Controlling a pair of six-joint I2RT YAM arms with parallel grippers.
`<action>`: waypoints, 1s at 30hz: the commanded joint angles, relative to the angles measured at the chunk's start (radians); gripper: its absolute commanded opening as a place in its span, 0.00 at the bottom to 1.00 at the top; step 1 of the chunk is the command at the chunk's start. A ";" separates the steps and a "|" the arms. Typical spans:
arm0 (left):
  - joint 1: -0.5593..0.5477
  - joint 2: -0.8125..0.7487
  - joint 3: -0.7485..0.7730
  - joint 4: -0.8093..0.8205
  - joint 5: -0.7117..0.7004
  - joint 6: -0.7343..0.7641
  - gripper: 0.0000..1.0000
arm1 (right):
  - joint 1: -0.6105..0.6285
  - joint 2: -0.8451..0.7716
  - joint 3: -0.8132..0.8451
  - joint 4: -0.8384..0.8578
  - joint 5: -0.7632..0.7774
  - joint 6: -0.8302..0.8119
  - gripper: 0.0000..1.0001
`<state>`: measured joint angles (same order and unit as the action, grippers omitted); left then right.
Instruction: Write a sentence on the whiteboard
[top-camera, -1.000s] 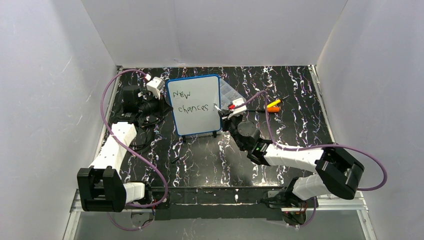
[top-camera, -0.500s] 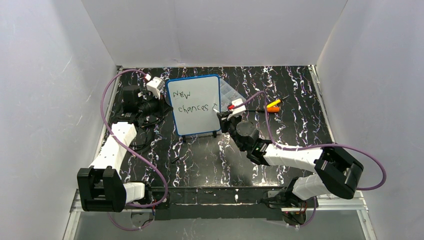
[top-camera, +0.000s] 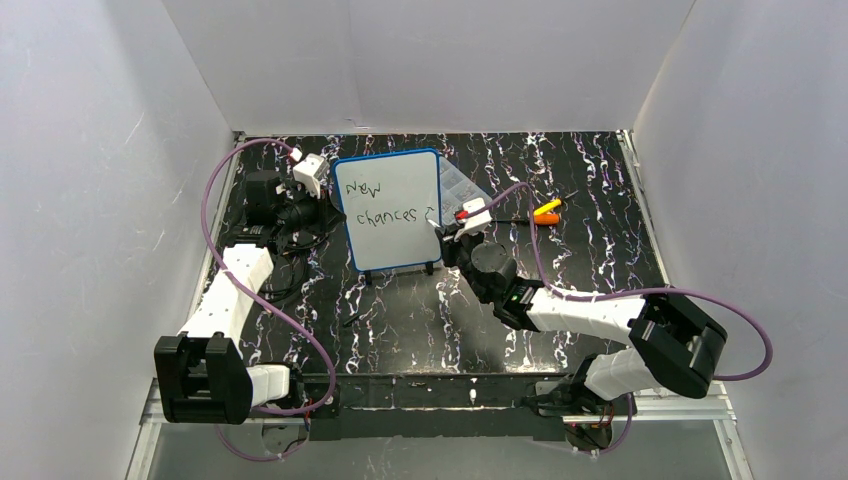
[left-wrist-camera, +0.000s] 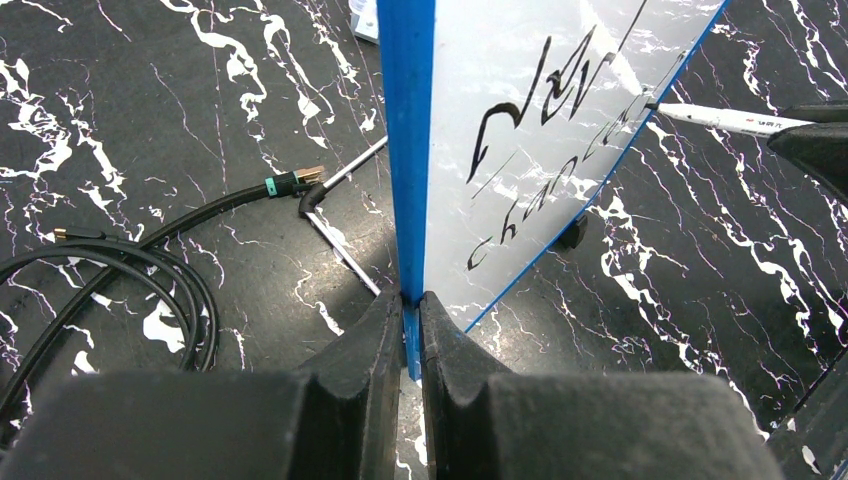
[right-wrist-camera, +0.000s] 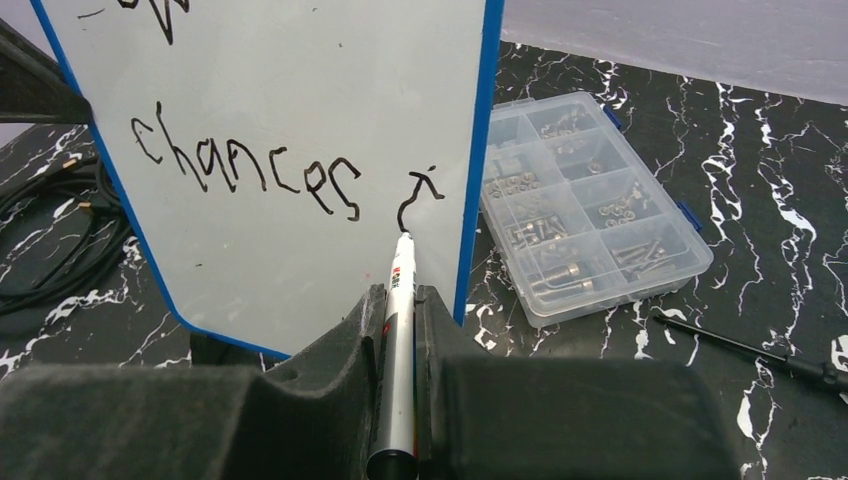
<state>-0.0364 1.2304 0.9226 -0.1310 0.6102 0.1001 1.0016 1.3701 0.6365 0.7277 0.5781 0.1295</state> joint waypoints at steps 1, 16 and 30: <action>-0.004 -0.037 -0.007 0.018 0.023 0.001 0.00 | -0.004 -0.024 0.000 0.010 0.075 -0.026 0.01; -0.005 -0.038 -0.008 0.018 0.025 0.000 0.00 | -0.006 -0.063 0.006 0.055 0.080 -0.060 0.01; -0.007 -0.037 -0.007 0.018 0.023 0.002 0.00 | -0.008 -0.010 0.031 0.064 0.054 -0.076 0.01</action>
<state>-0.0391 1.2304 0.9226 -0.1310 0.6102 0.1001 1.0004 1.3457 0.6300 0.7368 0.6258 0.0708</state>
